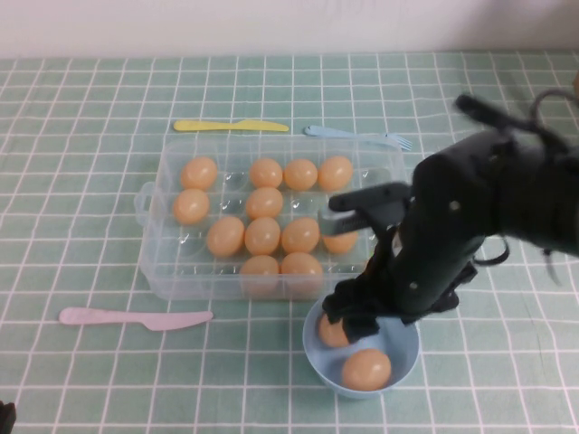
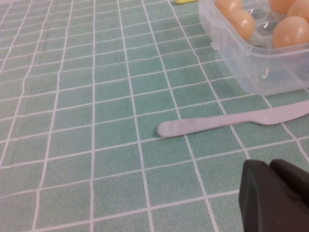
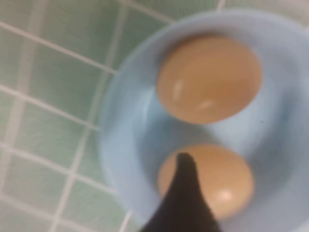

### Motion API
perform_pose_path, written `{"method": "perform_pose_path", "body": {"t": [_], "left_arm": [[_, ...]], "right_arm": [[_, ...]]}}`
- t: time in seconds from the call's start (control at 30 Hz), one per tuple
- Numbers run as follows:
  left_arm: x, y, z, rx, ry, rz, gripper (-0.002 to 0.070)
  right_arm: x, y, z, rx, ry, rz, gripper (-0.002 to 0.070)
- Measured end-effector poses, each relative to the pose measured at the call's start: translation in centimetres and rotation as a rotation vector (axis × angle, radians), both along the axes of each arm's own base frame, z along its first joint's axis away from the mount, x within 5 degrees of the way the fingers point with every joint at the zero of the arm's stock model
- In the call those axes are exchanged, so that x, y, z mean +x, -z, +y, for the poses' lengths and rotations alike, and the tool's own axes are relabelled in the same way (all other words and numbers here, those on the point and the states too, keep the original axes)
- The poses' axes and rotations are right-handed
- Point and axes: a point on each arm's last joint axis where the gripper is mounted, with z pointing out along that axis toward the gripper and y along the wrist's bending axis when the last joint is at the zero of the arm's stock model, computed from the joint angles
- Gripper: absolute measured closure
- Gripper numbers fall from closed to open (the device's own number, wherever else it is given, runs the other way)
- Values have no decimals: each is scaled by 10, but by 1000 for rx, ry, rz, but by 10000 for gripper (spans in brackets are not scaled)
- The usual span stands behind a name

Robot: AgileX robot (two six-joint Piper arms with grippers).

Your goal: Take an egg out of the egg box

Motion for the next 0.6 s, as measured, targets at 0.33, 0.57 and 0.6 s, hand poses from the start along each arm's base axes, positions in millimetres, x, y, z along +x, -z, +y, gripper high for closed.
{"method": "perform_pose_path", "body": {"t": [0.33, 0.57, 0.6], "left_arm": [[0, 0, 0, 0, 0, 0, 678], [0, 0, 0, 0, 0, 0, 678], [0, 0, 0, 0, 0, 0, 678]], "right_arm": [[-39, -91, -36, 74, -107, -189, 643], [-77, -122, -73, 59, -119, -247, 688], [-83, -124, -78, 66, -118, -258, 689]]}}
